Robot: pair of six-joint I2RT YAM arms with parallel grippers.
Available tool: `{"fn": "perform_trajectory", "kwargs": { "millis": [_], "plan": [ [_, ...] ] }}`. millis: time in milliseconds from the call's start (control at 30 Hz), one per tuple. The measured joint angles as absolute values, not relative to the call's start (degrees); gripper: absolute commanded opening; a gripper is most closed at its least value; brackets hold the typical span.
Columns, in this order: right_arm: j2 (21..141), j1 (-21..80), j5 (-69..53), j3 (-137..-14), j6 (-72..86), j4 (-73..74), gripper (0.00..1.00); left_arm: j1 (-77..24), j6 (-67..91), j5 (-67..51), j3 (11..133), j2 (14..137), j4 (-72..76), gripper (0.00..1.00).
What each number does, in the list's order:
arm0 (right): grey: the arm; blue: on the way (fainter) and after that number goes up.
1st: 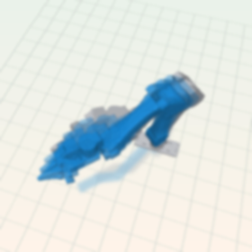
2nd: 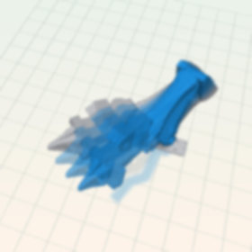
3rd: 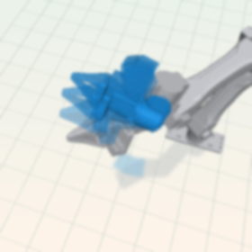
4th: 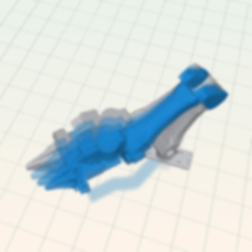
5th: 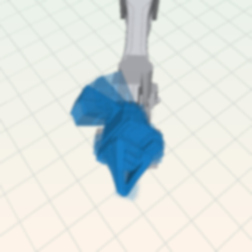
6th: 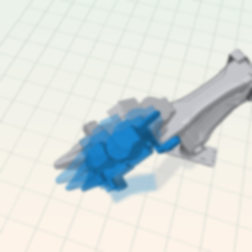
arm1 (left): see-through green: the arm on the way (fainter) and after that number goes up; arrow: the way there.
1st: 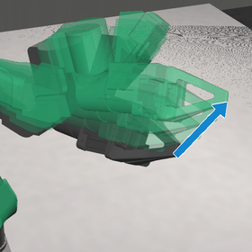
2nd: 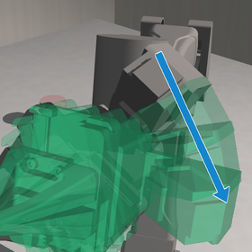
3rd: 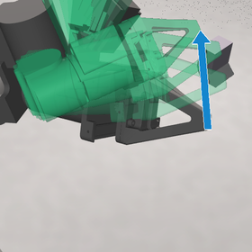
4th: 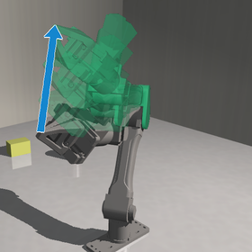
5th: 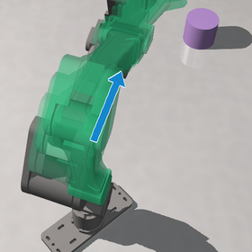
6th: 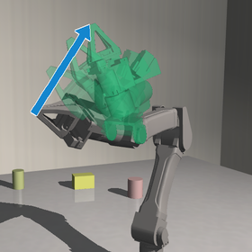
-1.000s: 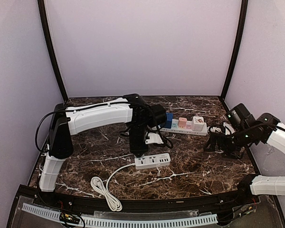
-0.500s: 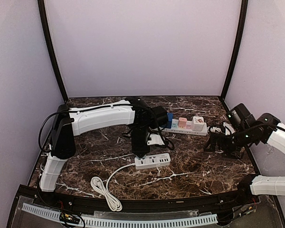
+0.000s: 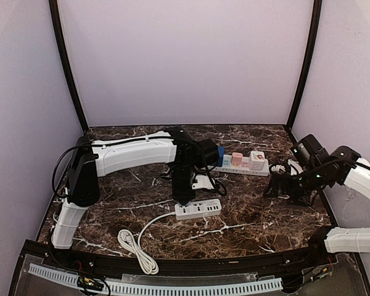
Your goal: Insert the plug
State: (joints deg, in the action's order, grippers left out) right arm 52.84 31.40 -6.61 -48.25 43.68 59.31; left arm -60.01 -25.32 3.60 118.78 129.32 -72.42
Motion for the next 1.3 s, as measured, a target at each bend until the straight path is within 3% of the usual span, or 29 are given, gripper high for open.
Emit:
{"fn": "perform_trajectory", "kwargs": {
  "millis": [1300],
  "plan": [
    [54.1, 31.4, -6.7, -48.4, 43.1, 58.7, 0.98, -60.0, -25.5, 3.9, 116.6, 130.3, -70.9, 0.01]
  ]
}}
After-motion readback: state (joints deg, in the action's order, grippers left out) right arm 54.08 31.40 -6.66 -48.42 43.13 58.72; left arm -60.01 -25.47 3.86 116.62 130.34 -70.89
